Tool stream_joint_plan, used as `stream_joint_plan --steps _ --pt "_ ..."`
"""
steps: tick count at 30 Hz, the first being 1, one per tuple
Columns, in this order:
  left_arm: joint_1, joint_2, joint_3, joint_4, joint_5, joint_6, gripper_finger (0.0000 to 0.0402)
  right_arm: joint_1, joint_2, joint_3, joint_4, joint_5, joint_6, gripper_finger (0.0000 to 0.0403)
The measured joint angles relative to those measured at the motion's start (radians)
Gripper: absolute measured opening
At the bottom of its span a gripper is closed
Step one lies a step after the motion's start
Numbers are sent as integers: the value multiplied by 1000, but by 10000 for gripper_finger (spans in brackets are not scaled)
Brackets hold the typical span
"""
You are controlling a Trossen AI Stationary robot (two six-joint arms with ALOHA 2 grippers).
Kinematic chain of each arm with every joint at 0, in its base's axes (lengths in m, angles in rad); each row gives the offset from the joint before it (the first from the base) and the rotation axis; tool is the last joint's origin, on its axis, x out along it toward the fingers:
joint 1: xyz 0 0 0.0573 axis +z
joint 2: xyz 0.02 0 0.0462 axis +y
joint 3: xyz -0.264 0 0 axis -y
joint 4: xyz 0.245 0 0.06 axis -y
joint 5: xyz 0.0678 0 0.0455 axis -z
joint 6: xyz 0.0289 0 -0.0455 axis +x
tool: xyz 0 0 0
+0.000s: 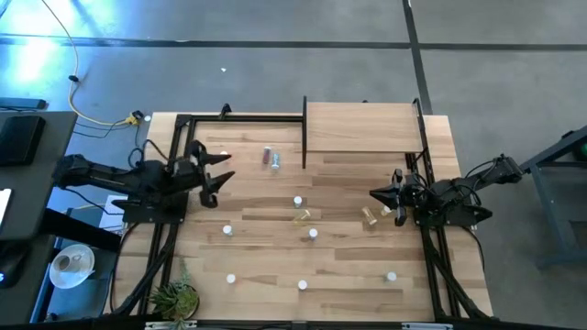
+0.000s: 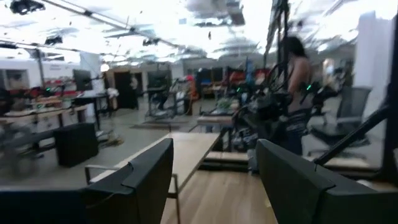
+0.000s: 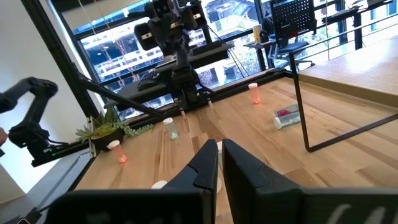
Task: Pick and place medicine bottles onto shelf by color
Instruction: Put the right light blue medicine bottle on the shelf
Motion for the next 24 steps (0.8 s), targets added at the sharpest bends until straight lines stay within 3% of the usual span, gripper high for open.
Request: stream_joint_plan --steps 11,24 --pt "70 373 146 -3 93 -49 218 0 0 0 0 0 0 13" --pt "129 701 263 -2 193 -80 218 0 0 0 0 0 0 13"
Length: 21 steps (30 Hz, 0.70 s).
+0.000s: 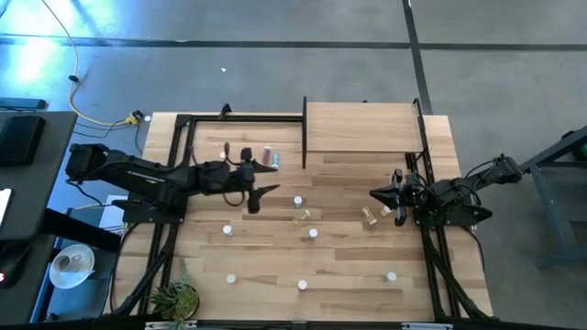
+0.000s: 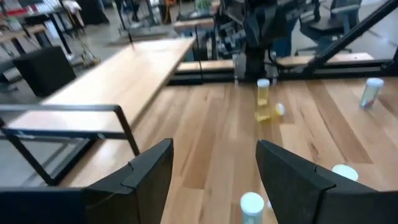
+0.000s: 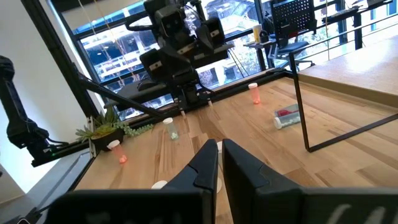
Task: Pick and place medicine bottles onto shelf by color
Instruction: Put the right light blue medicine bottle on the shelf
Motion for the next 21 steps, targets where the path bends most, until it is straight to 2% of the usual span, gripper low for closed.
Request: stream_joint_plan --steps 11,17,21 --pt "-34 200 19 47 29 -121 218 0 0 0 0 0 0 13" --pt "-69 318 18 88 -45 -180 218 0 0 0 0 0 0 13" --pt "-76 408 18 164 -55 -195 218 0 0 0 0 0 0 13"
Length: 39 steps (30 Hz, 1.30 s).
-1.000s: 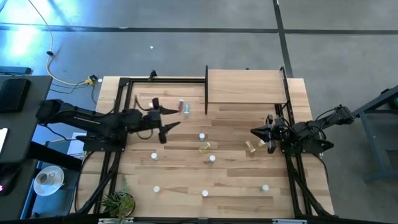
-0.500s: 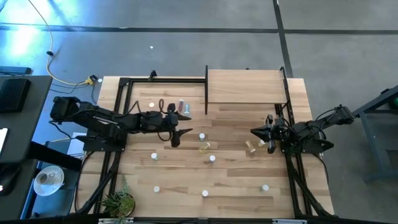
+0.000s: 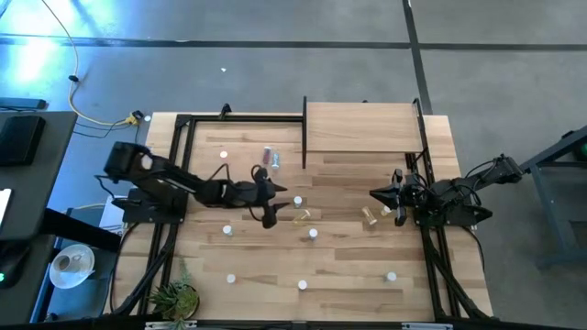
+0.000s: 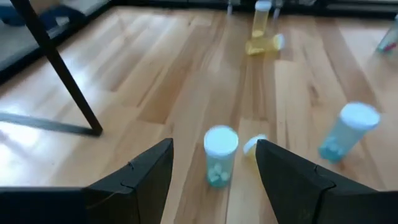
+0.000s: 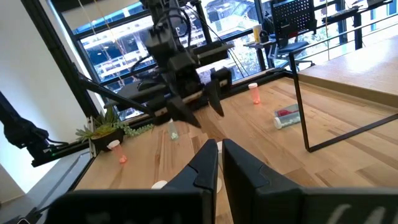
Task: Pick and place medicine bottles onto shelf by color
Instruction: Put the right light blue medicine bottle on the shelf
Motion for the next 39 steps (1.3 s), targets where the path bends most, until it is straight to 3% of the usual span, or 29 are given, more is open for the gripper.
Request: stream_joint_plan --steps 16,25,39 --pt "1 273 0 236 -7 -94 218 0 0 0 0 0 0 13" --pt "1 397 87 280 -4 -94 218 0 0 0 0 0 0 13" --pt "11 425 119 278 -52 -75 209 0 0 0 0 0 0 13"
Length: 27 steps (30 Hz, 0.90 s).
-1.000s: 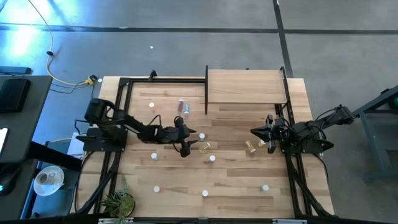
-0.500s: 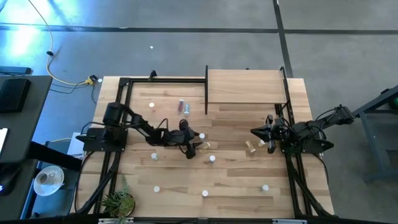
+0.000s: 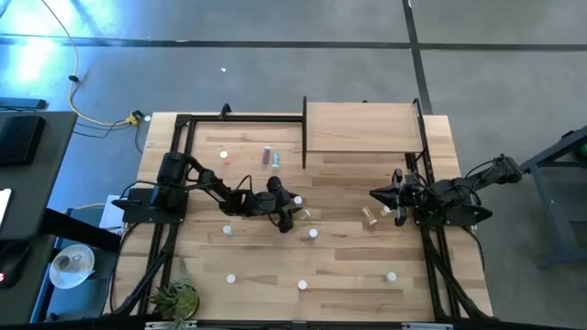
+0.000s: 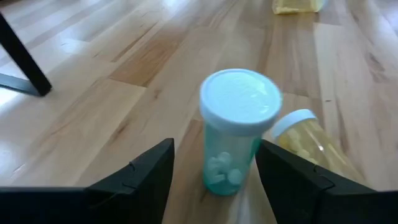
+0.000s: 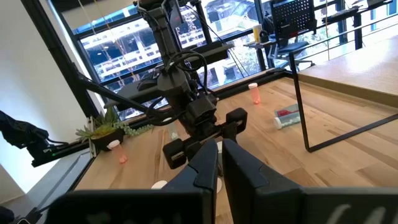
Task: Pick and place medicine bottles onto shelf by color
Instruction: Put the right light blue medicine bottle on the shelf
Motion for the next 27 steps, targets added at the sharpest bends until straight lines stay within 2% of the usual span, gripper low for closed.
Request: stream_joint_plan --steps 10,16,27 --pt "3 0 0 0 4 9 131 0 0 0 0 0 0 13" --pt "3 -1 0 0 4 9 98 0 0 0 0 0 0 13" --pt "3 -25 0 22 14 9 98 0 0 0 0 0 0 13"
